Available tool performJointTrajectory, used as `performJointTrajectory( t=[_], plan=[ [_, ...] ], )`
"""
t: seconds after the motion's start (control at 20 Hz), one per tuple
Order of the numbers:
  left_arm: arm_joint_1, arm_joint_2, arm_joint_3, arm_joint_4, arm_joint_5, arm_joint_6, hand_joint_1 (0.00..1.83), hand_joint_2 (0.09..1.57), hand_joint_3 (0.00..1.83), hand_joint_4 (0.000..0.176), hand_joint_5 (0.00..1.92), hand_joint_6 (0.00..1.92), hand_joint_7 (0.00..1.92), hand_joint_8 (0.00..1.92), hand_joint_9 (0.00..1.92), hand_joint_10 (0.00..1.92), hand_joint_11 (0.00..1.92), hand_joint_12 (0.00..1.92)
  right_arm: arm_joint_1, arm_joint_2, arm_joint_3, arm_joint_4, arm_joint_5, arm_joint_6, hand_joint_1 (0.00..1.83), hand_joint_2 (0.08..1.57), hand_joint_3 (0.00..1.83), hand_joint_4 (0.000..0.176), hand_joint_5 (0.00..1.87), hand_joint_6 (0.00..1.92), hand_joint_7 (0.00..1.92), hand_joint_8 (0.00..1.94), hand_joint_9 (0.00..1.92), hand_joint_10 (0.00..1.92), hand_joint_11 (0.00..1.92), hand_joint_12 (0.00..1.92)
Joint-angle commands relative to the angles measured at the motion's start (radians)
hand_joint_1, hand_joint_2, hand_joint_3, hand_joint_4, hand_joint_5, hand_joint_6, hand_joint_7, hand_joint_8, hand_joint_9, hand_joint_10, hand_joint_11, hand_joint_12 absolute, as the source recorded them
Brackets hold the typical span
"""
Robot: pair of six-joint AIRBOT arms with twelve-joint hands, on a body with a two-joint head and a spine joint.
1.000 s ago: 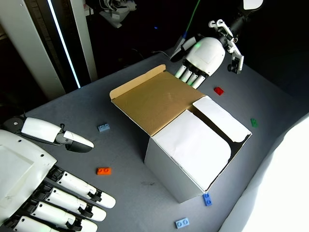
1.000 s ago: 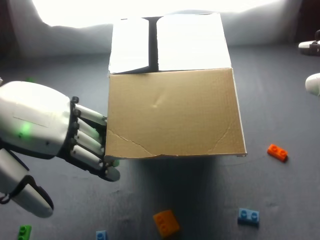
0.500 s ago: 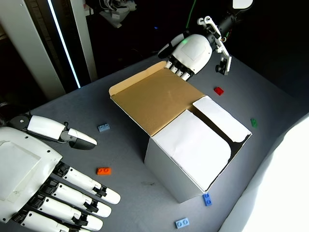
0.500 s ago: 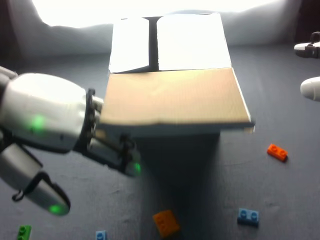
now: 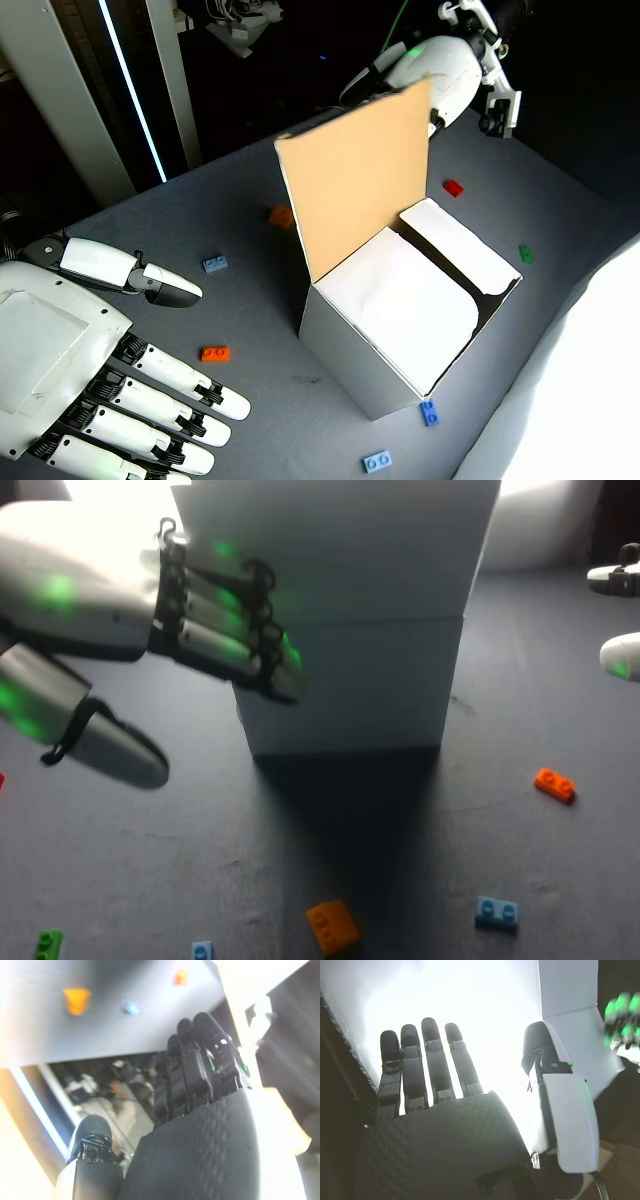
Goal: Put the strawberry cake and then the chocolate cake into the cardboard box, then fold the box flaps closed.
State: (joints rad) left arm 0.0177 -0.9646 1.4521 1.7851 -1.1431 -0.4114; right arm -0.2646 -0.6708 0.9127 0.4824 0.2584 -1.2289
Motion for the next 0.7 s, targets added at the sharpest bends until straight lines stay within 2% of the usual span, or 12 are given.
performJointTrajectory(
  t=[0.0, 0.25, 0.35, 0.4, 0.45, 0.55, 0.65],
  plan=[
    [-0.019, 0.001, 0.008, -0.100, 0.011, -0.003, 0.00, 1.19, 0.00, 0.027, 0.26, 0.00, 0.32, 0.00, 0.38, 0.01, 0.00, 1.11, 0.013, 0.010, 0.004, -0.004, 0.109, 0.003, 0.00, 1.24, 0.00, 0.000, 0.19, 0.00, 0.27, 0.00, 0.24, 0.00, 0.00, 0.56],
    [-0.038, -0.056, 0.079, -0.142, 0.150, 0.011, 0.00, 1.20, 0.00, 0.022, 0.27, 0.01, 0.31, 0.00, 0.37, 0.00, 0.00, 1.10, 0.013, 0.008, 0.004, -0.004, 0.109, -0.001, 0.00, 1.24, 0.00, 0.000, 0.17, 0.00, 0.23, 0.00, 0.22, 0.00, 0.00, 0.53],
    [-0.036, -0.074, 0.083, -0.147, 0.216, 0.044, 0.00, 1.20, 0.00, 0.030, 0.26, 0.00, 0.32, 0.00, 0.37, 0.00, 0.00, 1.12, 0.013, 0.007, 0.004, -0.005, 0.109, -0.004, 0.00, 1.24, 0.00, 0.000, 0.16, 0.00, 0.23, 0.00, 0.22, 0.00, 0.00, 0.56],
    [-0.032, -0.083, 0.081, -0.150, 0.258, 0.071, 0.00, 1.21, 0.00, 0.025, 0.26, 0.00, 0.32, 0.00, 0.38, 0.00, 0.00, 1.12, 0.013, 0.007, 0.004, -0.005, 0.109, -0.004, 0.00, 1.24, 0.00, 0.000, 0.15, 0.00, 0.22, 0.00, 0.21, 0.00, 0.00, 0.56],
    [-0.022, -0.087, 0.070, -0.147, 0.323, 0.116, 0.00, 1.21, 0.00, 0.027, 0.25, 0.00, 0.32, 0.00, 0.37, 0.00, 0.00, 1.11, 0.013, 0.006, 0.004, -0.005, 0.109, -0.005, 0.00, 1.25, 0.00, 0.000, 0.16, 0.00, 0.24, 0.00, 0.22, 0.00, 0.00, 0.62],
    [0.001, -0.106, 0.073, -0.145, 0.369, 0.124, 0.00, 1.22, 0.01, 0.025, 0.26, 0.00, 0.32, 0.00, 0.37, 0.00, 0.00, 1.11, 0.013, 0.006, 0.004, -0.005, 0.109, -0.005, 0.00, 1.24, 0.00, 0.000, 0.16, 0.00, 0.26, 0.00, 0.23, 0.00, 0.00, 0.70],
    [0.022, -0.122, 0.079, -0.145, 0.407, 0.119, 0.00, 1.23, 0.01, 0.024, 0.26, 0.00, 0.31, 0.00, 0.37, 0.00, 0.00, 1.11, 0.013, 0.006, 0.004, -0.005, 0.109, -0.007, 0.00, 1.24, 0.00, 0.000, 0.17, 0.00, 0.26, 0.00, 0.23, 0.00, 0.00, 0.68]
  ],
)
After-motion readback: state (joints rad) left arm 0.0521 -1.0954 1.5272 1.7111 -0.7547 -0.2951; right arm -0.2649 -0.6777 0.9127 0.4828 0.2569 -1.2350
